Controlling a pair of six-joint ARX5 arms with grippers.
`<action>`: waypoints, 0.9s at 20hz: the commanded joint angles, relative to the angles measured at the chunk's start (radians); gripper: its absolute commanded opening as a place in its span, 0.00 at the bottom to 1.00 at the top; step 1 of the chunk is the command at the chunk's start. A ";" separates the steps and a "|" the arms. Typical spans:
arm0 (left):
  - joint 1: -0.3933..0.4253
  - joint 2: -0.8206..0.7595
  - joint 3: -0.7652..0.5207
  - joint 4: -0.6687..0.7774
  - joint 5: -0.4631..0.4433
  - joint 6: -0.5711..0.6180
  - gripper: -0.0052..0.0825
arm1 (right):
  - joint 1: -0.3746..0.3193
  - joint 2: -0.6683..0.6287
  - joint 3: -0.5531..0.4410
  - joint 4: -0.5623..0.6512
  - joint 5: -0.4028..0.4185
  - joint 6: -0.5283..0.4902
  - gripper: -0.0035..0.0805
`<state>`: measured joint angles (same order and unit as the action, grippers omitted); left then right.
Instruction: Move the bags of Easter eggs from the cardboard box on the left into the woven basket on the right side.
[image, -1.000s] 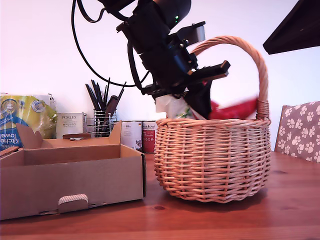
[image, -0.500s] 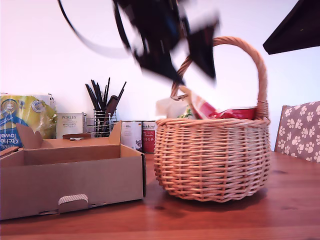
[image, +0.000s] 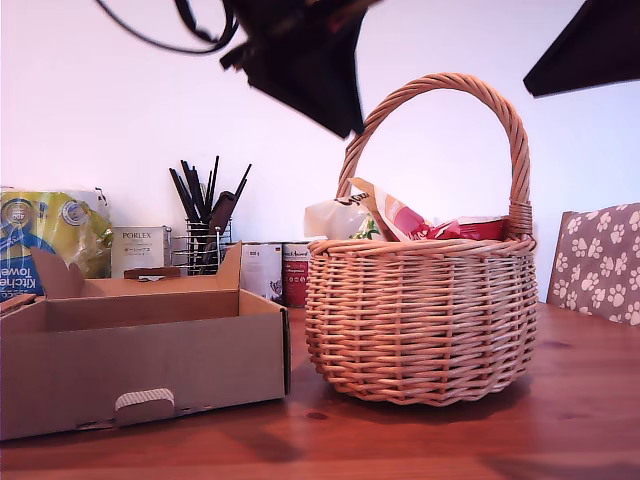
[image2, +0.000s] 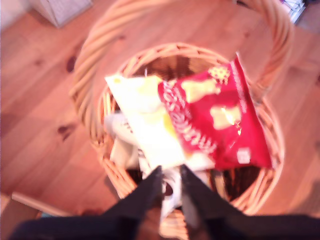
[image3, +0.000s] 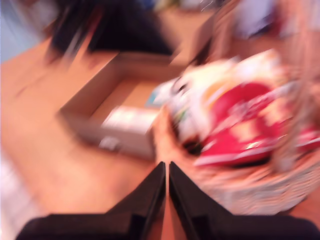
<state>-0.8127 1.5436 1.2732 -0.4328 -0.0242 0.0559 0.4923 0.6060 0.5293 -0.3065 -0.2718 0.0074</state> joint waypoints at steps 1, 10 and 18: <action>0.023 -0.084 -0.117 0.077 -0.019 0.005 0.03 | -0.008 -0.001 0.009 0.042 0.040 0.015 0.03; 0.330 -0.639 -0.665 0.325 0.041 -0.006 0.03 | -0.109 -0.113 0.007 -0.034 0.126 -0.034 0.03; 0.400 -1.128 -0.742 0.111 0.092 -0.067 0.03 | -0.120 -0.315 0.007 -0.081 0.134 -0.031 0.03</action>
<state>-0.4118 0.4122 0.5434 -0.3180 0.0700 -0.0002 0.3729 0.2871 0.5297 -0.3878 -0.1421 -0.0242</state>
